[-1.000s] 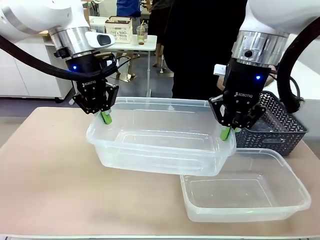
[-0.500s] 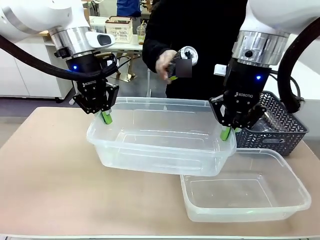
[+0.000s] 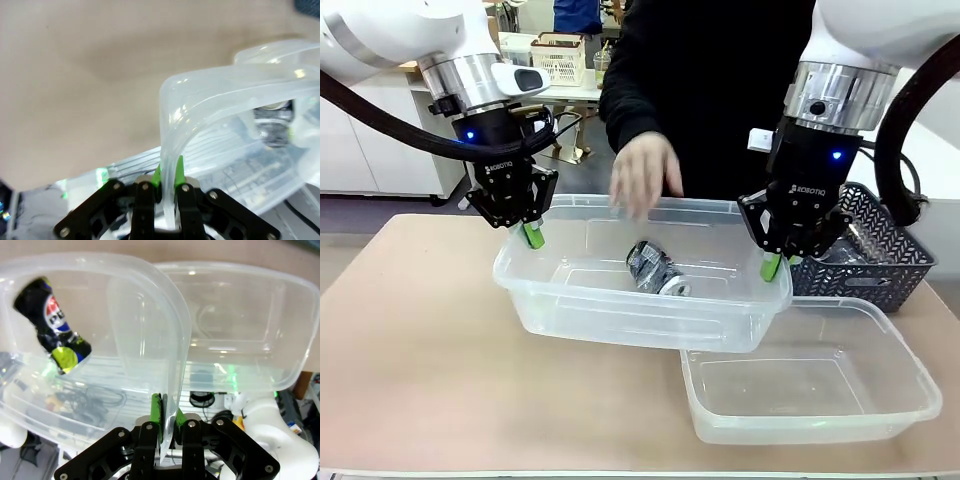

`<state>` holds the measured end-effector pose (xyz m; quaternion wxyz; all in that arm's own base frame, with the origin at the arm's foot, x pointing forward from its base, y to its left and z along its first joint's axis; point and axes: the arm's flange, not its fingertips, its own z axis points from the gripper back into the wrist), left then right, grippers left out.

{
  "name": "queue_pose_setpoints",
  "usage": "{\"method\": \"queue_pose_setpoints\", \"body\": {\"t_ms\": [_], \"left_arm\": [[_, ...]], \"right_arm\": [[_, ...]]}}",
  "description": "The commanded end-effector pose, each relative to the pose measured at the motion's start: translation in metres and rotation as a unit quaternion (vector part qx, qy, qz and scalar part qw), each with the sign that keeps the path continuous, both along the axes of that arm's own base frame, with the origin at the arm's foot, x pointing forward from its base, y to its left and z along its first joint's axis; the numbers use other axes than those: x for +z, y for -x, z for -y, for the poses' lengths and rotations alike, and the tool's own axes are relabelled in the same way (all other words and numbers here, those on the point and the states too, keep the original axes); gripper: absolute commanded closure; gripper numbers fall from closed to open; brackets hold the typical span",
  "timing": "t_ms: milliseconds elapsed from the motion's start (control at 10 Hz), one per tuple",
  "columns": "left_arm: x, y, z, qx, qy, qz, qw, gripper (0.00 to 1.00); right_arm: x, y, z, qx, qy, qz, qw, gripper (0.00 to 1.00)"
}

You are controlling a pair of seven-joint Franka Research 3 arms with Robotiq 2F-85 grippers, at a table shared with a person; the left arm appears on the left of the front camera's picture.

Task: Sort the waste into each basket.
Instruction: Offer the picked Organizing box to the human.

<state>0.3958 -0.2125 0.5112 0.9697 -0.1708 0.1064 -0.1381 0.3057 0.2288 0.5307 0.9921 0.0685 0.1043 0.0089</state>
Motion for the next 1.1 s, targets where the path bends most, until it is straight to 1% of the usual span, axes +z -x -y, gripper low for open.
{"method": "queue_pose_setpoints", "body": {"t_ms": [0, 1000], "left_arm": [[0.0031, 0.0021, -0.0022, 0.001, 0.004, 0.004, 1.0, 0.95], [0.0031, 0.0021, -0.0022, 0.001, 0.004, 0.004, 1.0, 0.95]], "right_arm": [[0.0034, 0.0007, -0.0019, 0.005, -0.008, -0.002, 1.0, 0.94], [0.0034, 0.0007, -0.0019, 0.005, -0.008, -0.002, 1.0, 0.94]]}}
